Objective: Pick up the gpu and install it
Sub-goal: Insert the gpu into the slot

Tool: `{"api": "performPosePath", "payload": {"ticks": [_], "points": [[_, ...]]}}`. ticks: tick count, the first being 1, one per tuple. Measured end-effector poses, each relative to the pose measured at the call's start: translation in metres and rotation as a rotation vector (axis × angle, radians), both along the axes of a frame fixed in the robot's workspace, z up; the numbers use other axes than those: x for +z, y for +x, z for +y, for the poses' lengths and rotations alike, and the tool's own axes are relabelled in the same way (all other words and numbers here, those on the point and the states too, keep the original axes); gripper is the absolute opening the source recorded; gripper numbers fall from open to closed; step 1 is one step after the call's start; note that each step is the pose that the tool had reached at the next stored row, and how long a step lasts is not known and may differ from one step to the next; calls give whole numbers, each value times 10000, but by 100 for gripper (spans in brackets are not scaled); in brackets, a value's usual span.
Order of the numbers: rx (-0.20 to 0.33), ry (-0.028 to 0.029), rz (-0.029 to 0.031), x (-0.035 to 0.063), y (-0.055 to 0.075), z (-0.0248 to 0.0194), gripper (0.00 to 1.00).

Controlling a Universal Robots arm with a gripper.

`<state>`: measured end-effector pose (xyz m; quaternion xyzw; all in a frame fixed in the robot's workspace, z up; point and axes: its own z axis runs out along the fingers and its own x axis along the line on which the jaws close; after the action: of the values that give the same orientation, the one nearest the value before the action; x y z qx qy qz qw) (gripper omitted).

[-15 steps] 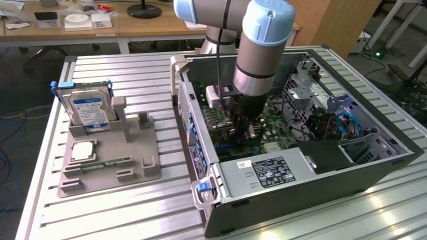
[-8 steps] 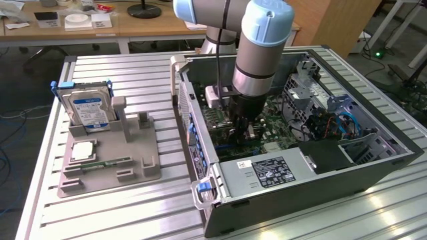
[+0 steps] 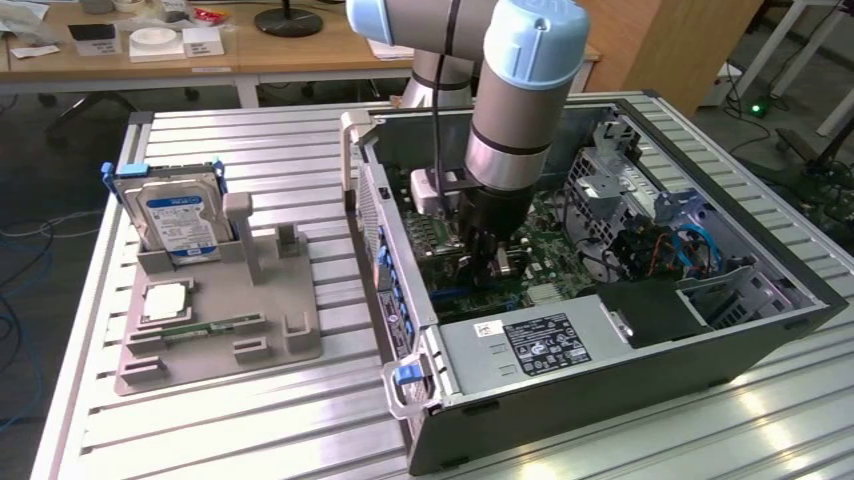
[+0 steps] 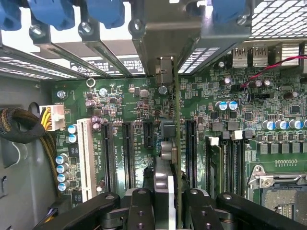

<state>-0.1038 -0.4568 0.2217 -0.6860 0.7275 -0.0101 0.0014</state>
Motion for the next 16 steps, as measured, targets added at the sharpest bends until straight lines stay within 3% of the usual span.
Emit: {"api": "performPosePath", "payload": {"ticks": [16], "points": [[2, -1, 1, -4, 2, 22, 29]]}}
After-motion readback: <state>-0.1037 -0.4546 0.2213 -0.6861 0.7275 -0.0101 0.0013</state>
